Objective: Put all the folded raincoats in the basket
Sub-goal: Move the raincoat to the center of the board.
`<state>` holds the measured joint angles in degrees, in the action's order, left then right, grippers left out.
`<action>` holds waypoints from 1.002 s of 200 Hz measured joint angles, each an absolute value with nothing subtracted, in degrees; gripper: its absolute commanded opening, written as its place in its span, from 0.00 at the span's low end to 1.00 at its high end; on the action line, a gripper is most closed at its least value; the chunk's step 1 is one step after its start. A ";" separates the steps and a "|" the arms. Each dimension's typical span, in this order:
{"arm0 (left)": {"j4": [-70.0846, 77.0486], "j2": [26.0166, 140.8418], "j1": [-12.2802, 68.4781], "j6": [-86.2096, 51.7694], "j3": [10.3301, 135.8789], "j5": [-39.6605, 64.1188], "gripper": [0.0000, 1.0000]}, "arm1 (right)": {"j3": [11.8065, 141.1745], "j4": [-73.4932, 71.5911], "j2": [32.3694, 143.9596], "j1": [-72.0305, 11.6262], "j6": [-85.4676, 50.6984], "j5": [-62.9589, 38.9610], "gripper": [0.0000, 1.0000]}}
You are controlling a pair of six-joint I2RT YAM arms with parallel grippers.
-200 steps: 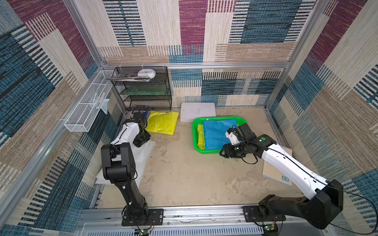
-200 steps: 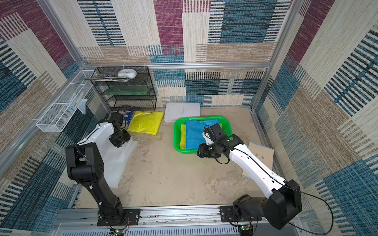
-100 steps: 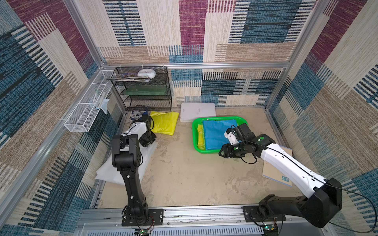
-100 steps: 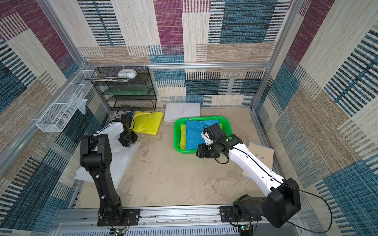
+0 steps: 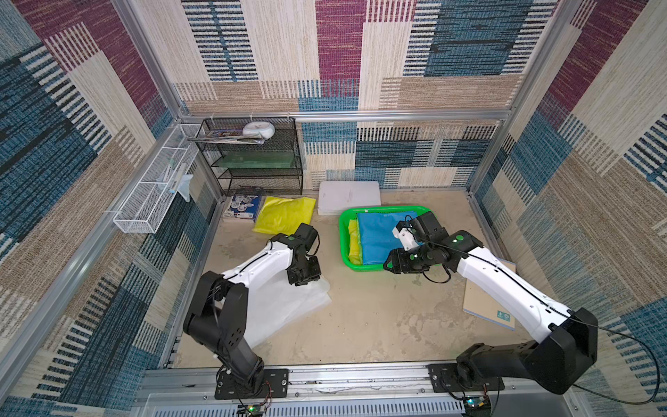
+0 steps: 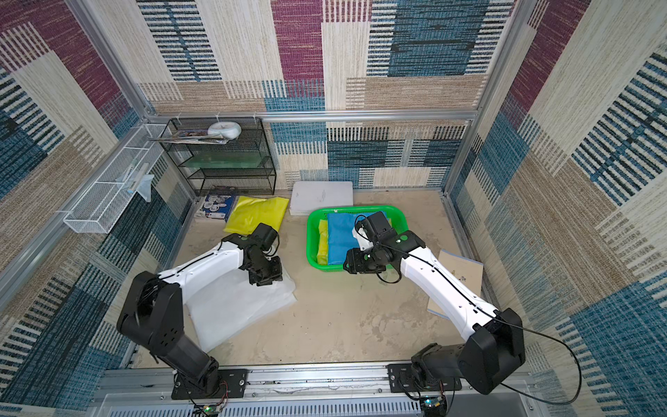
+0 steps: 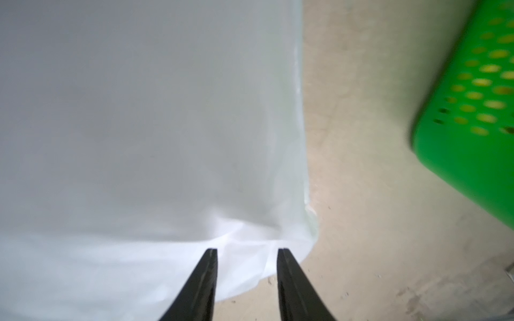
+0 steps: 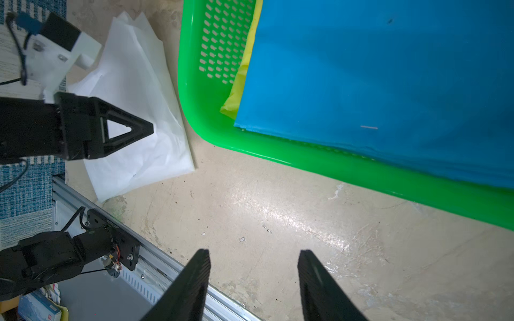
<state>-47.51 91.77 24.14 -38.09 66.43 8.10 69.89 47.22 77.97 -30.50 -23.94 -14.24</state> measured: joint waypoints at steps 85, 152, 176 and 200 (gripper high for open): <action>-49.71 89.19 14.17 -35.75 63.02 9.91 0.38 | 73.21 40.71 84.99 -41.28 -31.09 -18.52 0.56; -46.41 109.43 13.69 -35.66 78.87 10.17 0.36 | 68.45 37.85 83.59 -42.68 -34.61 -17.15 0.56; -46.09 112.99 17.63 -35.68 79.85 10.44 0.37 | 67.79 37.85 83.13 -42.68 -34.83 -16.21 0.57; -44.95 111.07 23.31 -35.86 77.17 10.68 0.39 | 66.59 37.85 82.91 -42.68 -34.81 -15.20 0.58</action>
<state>-44.95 111.07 23.31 -35.86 77.17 10.68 66.59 37.85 82.91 -42.68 -34.81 -15.20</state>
